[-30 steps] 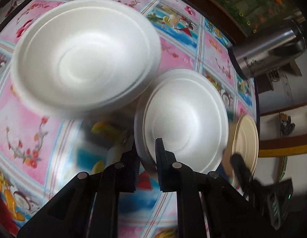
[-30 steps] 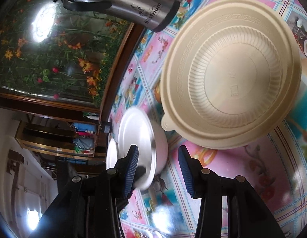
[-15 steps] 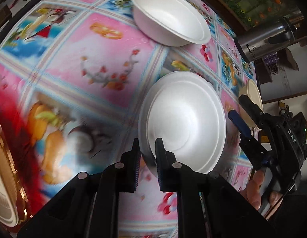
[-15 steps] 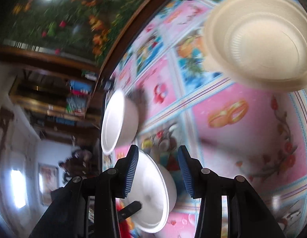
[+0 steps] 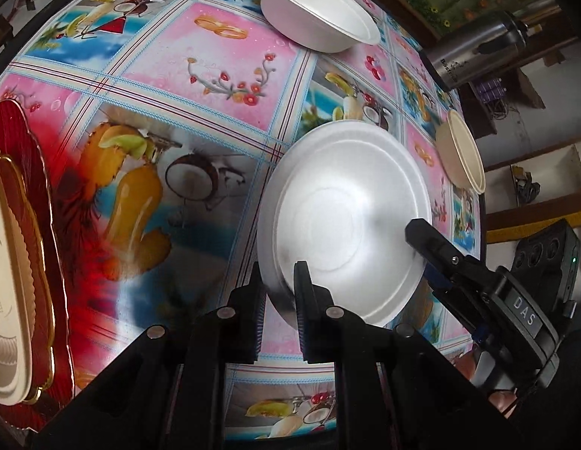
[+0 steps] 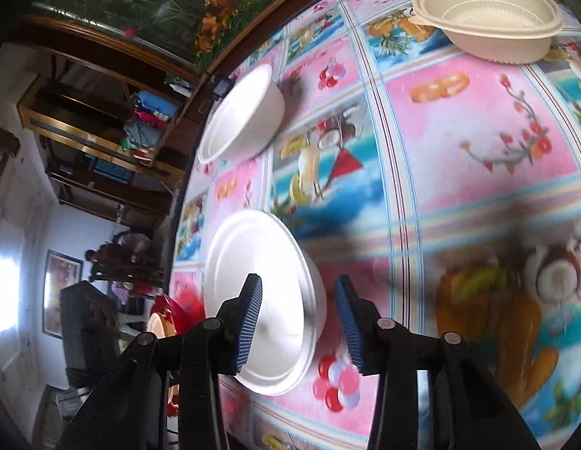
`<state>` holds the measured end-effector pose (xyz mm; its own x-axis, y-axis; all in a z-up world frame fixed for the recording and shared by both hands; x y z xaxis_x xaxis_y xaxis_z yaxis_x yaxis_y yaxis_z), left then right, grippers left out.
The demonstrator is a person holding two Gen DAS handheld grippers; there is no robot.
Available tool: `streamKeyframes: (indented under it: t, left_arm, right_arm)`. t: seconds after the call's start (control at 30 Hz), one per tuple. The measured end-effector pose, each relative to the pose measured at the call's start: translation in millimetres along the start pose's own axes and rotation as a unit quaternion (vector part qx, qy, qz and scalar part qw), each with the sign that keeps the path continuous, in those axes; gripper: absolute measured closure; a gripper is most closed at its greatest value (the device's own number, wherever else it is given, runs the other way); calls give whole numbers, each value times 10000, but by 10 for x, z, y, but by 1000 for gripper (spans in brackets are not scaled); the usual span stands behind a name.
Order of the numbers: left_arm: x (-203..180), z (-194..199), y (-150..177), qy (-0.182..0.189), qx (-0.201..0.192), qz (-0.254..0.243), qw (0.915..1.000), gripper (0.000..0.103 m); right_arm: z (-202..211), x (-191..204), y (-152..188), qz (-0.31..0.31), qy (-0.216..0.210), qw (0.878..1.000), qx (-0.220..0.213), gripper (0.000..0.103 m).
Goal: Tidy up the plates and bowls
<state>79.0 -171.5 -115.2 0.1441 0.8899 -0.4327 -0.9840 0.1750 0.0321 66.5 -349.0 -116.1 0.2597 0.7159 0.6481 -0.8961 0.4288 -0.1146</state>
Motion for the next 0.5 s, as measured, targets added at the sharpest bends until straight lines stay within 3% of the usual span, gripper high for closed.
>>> streamKeyframes:
  t: [0.2, 0.5]
  left_arm:
    - [-25, 45, 131, -378, -408, -326, 9979, 91]
    - [-39, 201, 258, -769, -1087, -700, 9886, 90]
  right_arm:
    - [-50, -4, 180, 40, 528, 9986, 23, 93]
    - [-47, 109, 371, 161, 649, 9976, -161, 96]
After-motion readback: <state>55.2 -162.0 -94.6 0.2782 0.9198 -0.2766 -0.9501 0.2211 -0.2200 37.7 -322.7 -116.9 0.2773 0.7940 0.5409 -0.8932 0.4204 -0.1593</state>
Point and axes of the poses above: each gripper's, at about its wrist camera, not at the fingertips, and z roughly against the way its jaws point, x to its left, y to its underside, the point moved 5 cm from there along -z, roughly the way its jaws point, and after that the axes turned 14 degrees about x, right-handed, at the moved point
